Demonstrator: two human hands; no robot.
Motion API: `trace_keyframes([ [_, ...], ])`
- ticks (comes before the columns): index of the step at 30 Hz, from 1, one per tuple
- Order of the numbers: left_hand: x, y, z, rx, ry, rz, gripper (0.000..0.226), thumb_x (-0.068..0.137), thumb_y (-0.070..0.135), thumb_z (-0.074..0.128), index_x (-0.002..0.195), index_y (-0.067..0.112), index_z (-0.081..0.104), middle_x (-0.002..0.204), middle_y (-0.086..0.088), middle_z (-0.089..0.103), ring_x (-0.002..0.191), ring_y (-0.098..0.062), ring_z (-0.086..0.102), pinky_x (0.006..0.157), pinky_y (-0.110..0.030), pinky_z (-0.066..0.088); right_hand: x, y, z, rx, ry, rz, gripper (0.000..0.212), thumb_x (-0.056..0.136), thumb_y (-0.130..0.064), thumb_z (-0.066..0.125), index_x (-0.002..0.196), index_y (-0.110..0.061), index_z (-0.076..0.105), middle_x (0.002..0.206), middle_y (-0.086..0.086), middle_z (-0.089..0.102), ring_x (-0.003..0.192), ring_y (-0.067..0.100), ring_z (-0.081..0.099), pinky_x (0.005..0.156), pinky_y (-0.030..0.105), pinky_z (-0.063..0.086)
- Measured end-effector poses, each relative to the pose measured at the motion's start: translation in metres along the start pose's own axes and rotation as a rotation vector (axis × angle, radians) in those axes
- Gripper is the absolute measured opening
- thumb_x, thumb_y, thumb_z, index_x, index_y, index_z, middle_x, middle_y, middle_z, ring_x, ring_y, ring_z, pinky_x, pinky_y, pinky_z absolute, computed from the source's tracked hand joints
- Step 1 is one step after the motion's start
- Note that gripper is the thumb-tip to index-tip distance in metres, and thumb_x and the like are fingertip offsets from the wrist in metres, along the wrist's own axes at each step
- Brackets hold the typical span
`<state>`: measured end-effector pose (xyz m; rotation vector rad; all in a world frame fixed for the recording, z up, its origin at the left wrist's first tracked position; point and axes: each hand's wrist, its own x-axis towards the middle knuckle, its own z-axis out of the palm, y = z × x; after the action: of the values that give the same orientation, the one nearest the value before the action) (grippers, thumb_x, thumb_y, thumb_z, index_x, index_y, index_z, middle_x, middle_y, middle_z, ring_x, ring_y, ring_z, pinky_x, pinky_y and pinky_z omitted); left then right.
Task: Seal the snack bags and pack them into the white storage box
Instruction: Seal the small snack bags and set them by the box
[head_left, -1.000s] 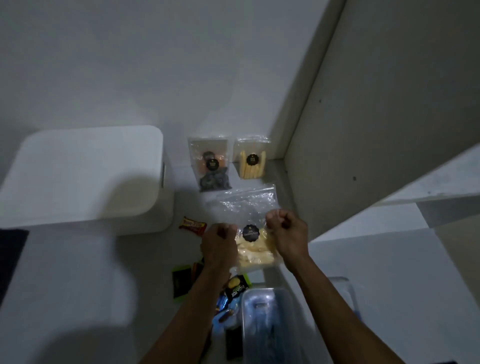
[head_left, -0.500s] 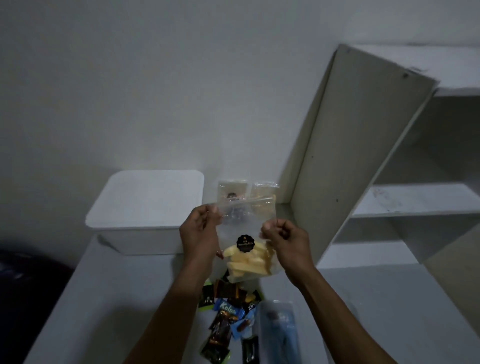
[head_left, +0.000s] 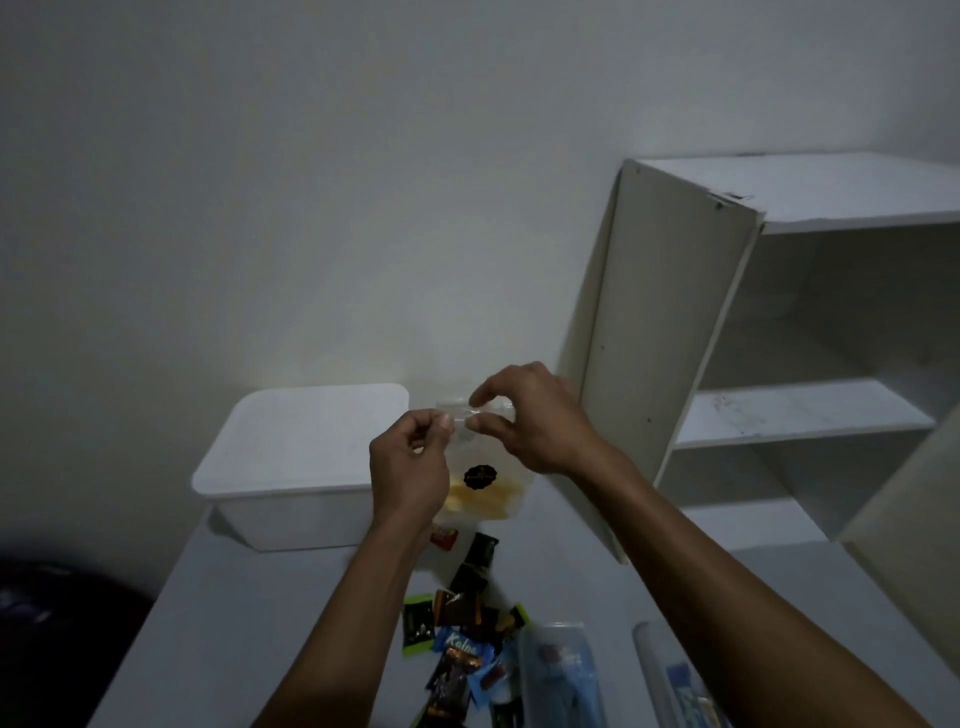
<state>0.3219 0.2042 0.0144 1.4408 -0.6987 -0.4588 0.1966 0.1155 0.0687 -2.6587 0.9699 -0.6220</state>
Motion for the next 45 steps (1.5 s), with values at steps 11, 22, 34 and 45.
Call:
trace_keyframes([
  [11, -0.006, 0.011, 0.007, -0.030, -0.021, 0.013, 0.015, 0.091, 0.019, 0.066, 0.080, 0.026, 0.070, 0.078, 0.005, 0.069, 0.077, -0.010, 0.063, 0.071, -0.023, 0.047, 0.008, -0.007, -0.005, -0.045, -0.057, -0.039, 0.020, 0.098, -0.038, 0.054, 0.097, -0.022, 0.067, 0.101, -0.003, 0.068, 0.097, 0.020, 0.056, 0.082, 0.041, 0.041],
  [22, -0.006, 0.016, -0.001, -0.029, -0.046, 0.044, 0.013, 0.092, 0.021, 0.065, 0.080, 0.027, 0.070, 0.082, 0.003, 0.070, 0.081, -0.013, 0.062, 0.073, -0.024, 0.048, 0.004, 0.000, -0.015, 0.071, -0.106, 0.028, 0.016, 0.094, -0.036, 0.061, 0.093, -0.021, 0.067, 0.092, -0.005, 0.070, 0.084, 0.016, 0.063, 0.082, 0.044, 0.053],
  [34, -0.014, 0.022, 0.003, -0.044, -0.077, 0.043, 0.008, 0.091, 0.023, 0.066, 0.085, 0.023, 0.072, 0.082, 0.006, 0.069, 0.077, -0.006, 0.060, 0.072, -0.023, 0.047, 0.002, -0.005, -0.025, 0.078, -0.091, 0.006, 0.014, 0.094, -0.035, 0.063, 0.092, -0.022, 0.068, 0.093, -0.007, 0.071, 0.084, 0.014, 0.062, 0.082, 0.042, 0.053],
  [45, -0.010, 0.020, 0.005, -0.138, -0.030, -0.042, 0.006, 0.089, 0.017, 0.069, 0.085, 0.021, 0.071, 0.084, 0.001, 0.067, 0.077, -0.008, 0.059, 0.066, -0.019, 0.046, -0.001, 0.005, -0.022, 0.126, -0.108, 0.029, 0.015, 0.093, -0.036, 0.064, 0.091, -0.022, 0.068, 0.090, -0.008, 0.070, 0.082, 0.013, 0.063, 0.079, 0.043, 0.055],
])
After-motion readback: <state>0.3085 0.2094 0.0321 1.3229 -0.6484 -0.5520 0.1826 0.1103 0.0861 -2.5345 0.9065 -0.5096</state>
